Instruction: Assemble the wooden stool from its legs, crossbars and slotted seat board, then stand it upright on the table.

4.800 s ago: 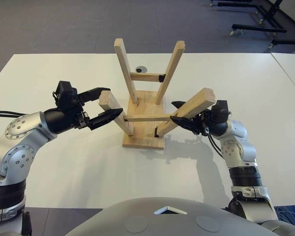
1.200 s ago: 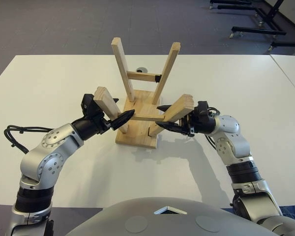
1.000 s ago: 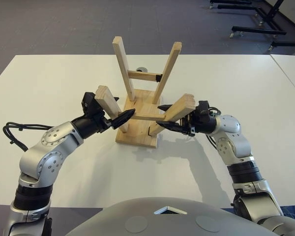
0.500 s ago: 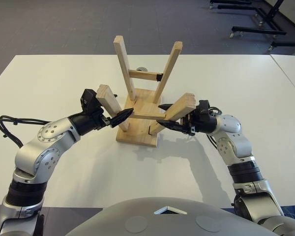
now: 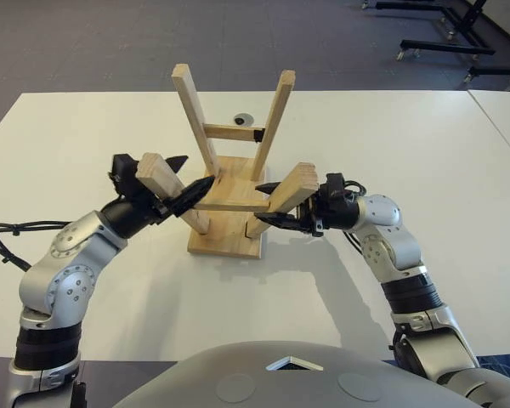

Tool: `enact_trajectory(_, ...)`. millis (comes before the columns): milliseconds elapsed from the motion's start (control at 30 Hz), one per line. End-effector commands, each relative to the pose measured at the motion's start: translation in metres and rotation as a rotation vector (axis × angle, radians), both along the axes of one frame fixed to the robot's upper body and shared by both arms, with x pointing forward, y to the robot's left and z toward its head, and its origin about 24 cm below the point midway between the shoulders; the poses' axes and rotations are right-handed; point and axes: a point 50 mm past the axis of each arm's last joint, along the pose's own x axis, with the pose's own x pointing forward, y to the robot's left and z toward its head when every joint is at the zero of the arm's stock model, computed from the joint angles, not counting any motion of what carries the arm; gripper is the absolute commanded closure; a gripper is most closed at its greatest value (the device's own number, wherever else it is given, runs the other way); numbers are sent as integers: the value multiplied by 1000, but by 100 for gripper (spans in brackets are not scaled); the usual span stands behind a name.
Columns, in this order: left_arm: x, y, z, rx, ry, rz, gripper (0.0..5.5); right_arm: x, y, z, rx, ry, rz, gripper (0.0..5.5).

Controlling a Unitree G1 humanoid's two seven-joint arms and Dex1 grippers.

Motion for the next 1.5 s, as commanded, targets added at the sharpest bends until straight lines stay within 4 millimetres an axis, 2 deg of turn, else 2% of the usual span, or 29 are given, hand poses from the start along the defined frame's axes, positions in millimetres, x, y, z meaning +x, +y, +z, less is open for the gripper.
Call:
enact_trajectory(33,-3,8,25,-96,-105,-15,101,-1,5,13,16,-68,65,344)
enact_trajectory(233,-10,16,50,-159,-195,-72,101,-2,6,14,14,-68,79,344)
enact_trajectory(300,-1,25,67,-126,-240,-91,101,-1,7,14,12,-66,83,344)
enact_trajectory(400,26,29,84,38,-253,-177,101,-1,8,14,11,-67,86,344)
enact_trajectory(467,47,20,82,177,-224,-272,101,-1,10,14,13,-68,91,344)
enact_trajectory(533,60,14,78,273,-206,-342,101,-1,12,14,15,-68,99,344)
enact_trajectory(700,71,-9,59,499,-174,-582,101,-2,15,13,24,-65,107,344)
enact_trajectory(867,66,-23,43,559,-122,-758,101,-4,17,14,27,-62,115,344)
enact_trajectory(1000,61,-32,38,548,-100,-815,101,-7,19,14,30,-55,122,344)
enact_trajectory(1500,47,-43,24,527,-32,-868,101,-13,21,13,29,-31,139,344)
